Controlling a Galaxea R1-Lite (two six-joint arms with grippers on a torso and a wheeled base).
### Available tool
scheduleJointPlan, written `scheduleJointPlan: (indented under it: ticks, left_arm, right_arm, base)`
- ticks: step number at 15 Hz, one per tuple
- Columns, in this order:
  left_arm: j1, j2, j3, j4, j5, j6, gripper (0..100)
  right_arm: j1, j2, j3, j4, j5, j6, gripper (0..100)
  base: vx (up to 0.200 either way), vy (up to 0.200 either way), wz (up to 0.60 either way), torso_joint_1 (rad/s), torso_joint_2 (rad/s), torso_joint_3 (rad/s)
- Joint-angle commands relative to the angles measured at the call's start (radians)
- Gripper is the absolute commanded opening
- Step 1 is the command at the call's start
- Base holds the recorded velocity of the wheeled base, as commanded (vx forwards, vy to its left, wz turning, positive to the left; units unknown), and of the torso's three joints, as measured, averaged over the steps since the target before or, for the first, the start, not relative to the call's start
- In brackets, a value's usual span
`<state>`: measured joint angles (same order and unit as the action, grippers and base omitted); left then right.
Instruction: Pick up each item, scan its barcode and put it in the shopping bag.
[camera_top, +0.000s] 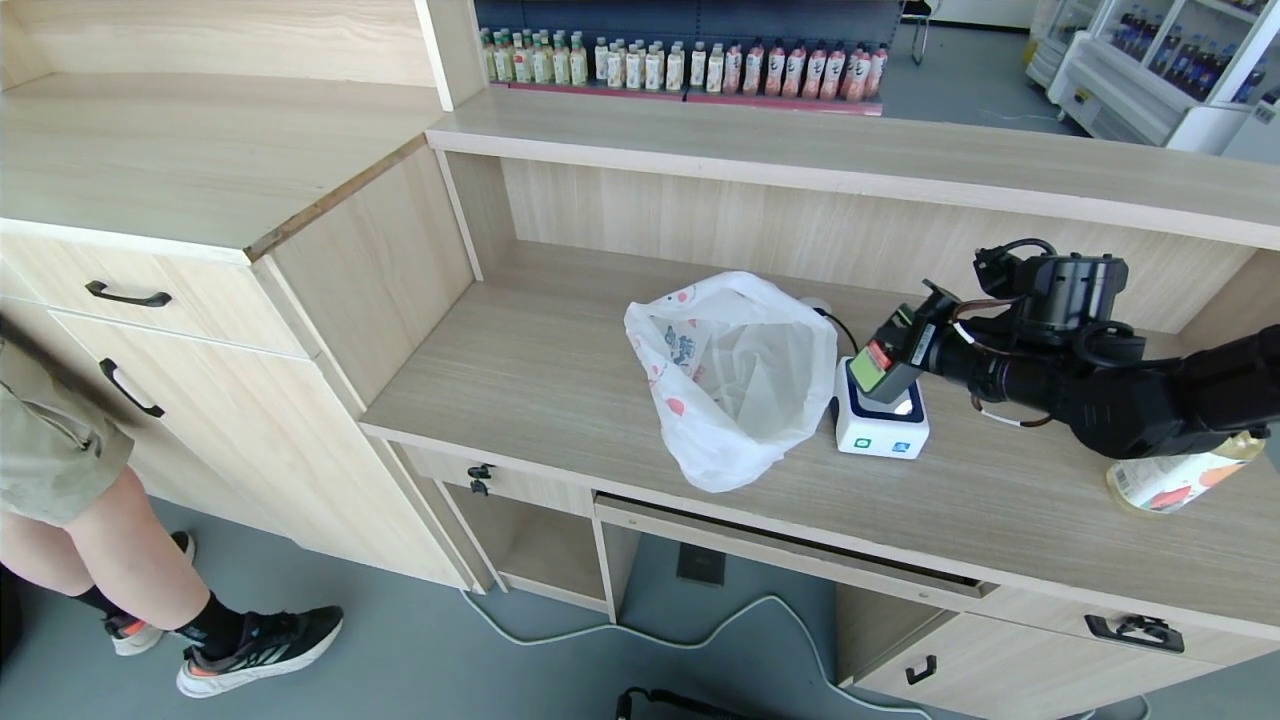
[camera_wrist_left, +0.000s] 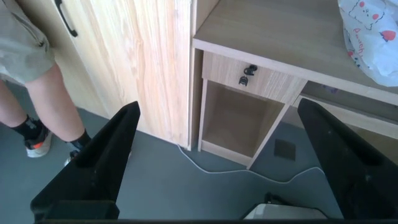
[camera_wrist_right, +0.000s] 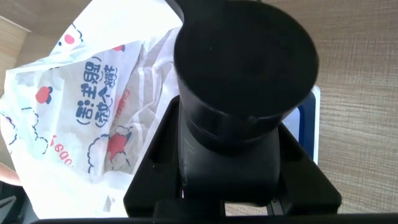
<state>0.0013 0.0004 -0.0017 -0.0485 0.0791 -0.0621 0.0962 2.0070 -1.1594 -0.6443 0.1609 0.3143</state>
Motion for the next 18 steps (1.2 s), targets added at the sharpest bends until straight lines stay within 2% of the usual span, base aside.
scheduleJointPlan:
  ticks: [1,18]
  left_arm:
    - [0.0,0.0,0.0,-0.001,0.001,-0.001,100]
    - [0.0,0.0,0.0,-0.001,0.001,-0.001,100]
  right_arm:
    - [0.0,0.001,0.003,0.0,0.0,0.0,0]
    - [0.011,0.018,-0.011,-0.003,0.0,0.006,0]
  base:
    - [0.0,0.0,0.0,0.0,0.0,0.0]
    - [0.0,0.0,0.0,0.0,0.0,0.0]
